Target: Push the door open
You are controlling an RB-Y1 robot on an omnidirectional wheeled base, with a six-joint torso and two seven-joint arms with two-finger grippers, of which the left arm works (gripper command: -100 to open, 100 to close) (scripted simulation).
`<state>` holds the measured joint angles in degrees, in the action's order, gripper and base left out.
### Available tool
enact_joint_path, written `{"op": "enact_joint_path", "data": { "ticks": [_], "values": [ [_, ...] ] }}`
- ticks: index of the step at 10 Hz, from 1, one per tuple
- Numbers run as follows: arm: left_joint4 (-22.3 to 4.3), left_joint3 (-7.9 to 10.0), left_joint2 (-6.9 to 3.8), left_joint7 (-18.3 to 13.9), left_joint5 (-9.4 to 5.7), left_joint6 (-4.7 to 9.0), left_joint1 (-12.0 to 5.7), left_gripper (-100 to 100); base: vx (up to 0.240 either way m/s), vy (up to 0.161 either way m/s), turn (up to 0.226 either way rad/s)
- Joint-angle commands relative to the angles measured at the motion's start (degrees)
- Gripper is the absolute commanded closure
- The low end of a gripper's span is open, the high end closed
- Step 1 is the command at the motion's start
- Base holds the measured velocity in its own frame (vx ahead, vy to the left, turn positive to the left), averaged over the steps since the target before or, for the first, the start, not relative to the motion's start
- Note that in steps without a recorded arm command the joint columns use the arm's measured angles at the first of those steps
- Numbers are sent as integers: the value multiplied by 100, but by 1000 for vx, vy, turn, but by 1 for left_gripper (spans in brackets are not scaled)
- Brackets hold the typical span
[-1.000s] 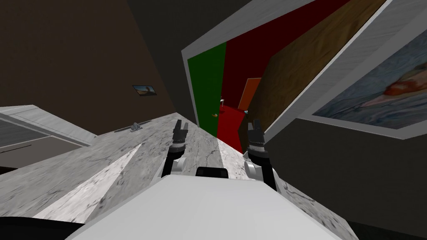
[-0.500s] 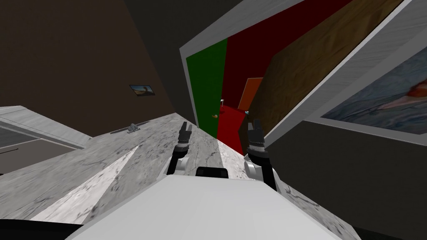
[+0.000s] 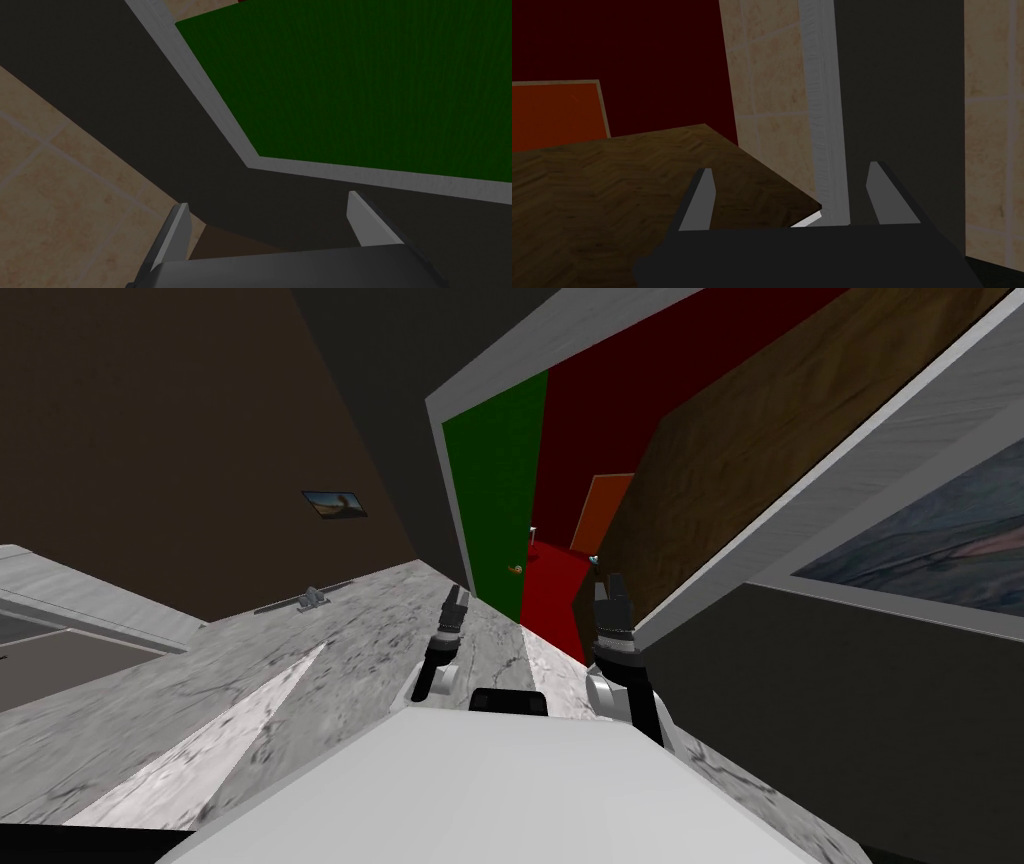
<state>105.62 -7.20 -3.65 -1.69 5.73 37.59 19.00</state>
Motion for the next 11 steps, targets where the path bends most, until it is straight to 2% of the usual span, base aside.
{"op": "enact_joint_path", "data": {
  "ticks": [1, 8, 9, 11],
  "values": [
    [-208, -30, -50, -57, -1, 14, -88, -100, 96, 22, -18],
    [-1315, -243, -112, -195, 54, 145, -535, -100, 101, 23, -18],
    [-1315, -243, -112, -195, 54, 145, -535, -100, 63, 11, -4],
    [-1637, -305, -123, -235, 69, 183, -665, -100, 71, 16, -14]
  ]
}}
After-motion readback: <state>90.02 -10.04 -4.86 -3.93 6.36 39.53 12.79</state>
